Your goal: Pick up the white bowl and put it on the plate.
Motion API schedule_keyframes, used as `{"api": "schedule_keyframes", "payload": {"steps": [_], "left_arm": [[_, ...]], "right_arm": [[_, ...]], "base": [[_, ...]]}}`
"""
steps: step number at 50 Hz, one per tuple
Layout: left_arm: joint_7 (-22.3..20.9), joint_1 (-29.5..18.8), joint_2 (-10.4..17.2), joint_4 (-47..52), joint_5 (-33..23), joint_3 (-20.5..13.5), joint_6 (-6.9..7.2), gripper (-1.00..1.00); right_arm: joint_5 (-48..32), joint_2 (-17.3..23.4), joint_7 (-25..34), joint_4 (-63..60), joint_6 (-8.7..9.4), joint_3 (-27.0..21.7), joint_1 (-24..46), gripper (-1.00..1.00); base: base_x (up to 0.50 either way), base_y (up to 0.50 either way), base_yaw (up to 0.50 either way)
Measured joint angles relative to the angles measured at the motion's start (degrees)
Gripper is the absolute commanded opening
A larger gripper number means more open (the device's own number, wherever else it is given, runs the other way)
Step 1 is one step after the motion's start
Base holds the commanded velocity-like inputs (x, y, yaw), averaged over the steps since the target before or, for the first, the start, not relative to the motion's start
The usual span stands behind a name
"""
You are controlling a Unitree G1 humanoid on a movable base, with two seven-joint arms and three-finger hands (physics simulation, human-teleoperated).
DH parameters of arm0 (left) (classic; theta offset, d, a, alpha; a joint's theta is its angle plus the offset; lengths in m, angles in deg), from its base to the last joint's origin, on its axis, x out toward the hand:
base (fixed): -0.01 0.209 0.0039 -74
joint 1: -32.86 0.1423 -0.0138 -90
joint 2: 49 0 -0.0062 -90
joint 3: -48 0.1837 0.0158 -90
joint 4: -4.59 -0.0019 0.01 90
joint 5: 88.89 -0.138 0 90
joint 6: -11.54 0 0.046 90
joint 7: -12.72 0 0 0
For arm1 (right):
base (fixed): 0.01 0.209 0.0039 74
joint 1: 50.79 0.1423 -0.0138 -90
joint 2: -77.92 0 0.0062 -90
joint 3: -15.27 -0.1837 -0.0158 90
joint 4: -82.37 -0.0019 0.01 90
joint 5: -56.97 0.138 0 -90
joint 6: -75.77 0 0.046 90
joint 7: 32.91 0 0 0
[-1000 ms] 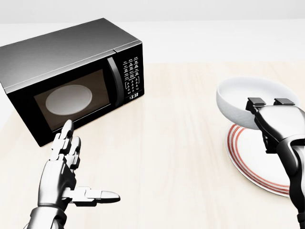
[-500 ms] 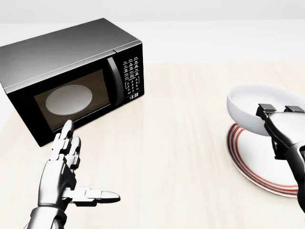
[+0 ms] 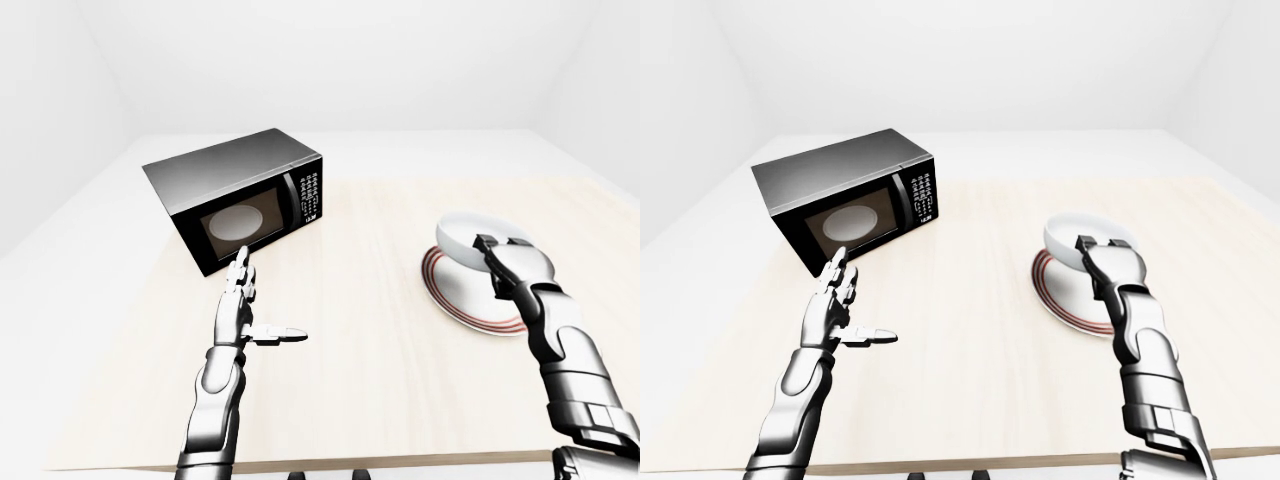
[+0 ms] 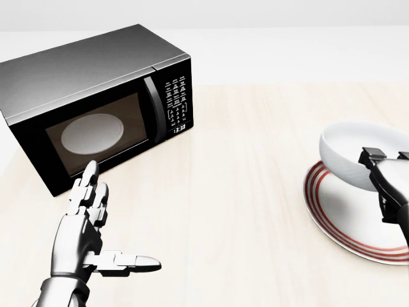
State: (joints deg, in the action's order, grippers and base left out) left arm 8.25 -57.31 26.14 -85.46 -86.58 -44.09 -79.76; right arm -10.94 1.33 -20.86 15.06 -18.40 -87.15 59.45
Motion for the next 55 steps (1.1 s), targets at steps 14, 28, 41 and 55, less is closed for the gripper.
{"api": "schedule_keyframes", "payload": {"steps": [14, 28, 41, 55], "left_arm": [[-0.03, -0.15, 0.01, -0.29, 0.04, -0.01, -0.16, 1.00], [-0.05, -0.08, -0.02, -0.29, 0.02, 0.06, -0.23, 1.00], [-0.04, -0.16, -0.04, -0.56, 0.02, 0.10, -0.38, 1.00], [-0.02, -0.20, -0.04, -0.55, 0.03, 0.12, -0.31, 1.00]], "right_arm": [[0.62, 0.91, -1.02, 1.20, -0.01, -0.86, -1.39, -1.00], [1.17, 1.58, -2.25, 3.10, -0.04, -1.17, -2.02, -1.00], [1.64, 2.34, -3.31, 5.30, -0.02, -1.10, -1.91, -1.00], [2.06, 2.81, -4.80, 7.96, -0.10, -0.67, -1.77, -1.00]], "base": [[0.00, 0.00, 0.00], [0.00, 0.00, 0.00], [0.00, 0.00, 0.00], [0.00, 0.00, 0.00]]}}
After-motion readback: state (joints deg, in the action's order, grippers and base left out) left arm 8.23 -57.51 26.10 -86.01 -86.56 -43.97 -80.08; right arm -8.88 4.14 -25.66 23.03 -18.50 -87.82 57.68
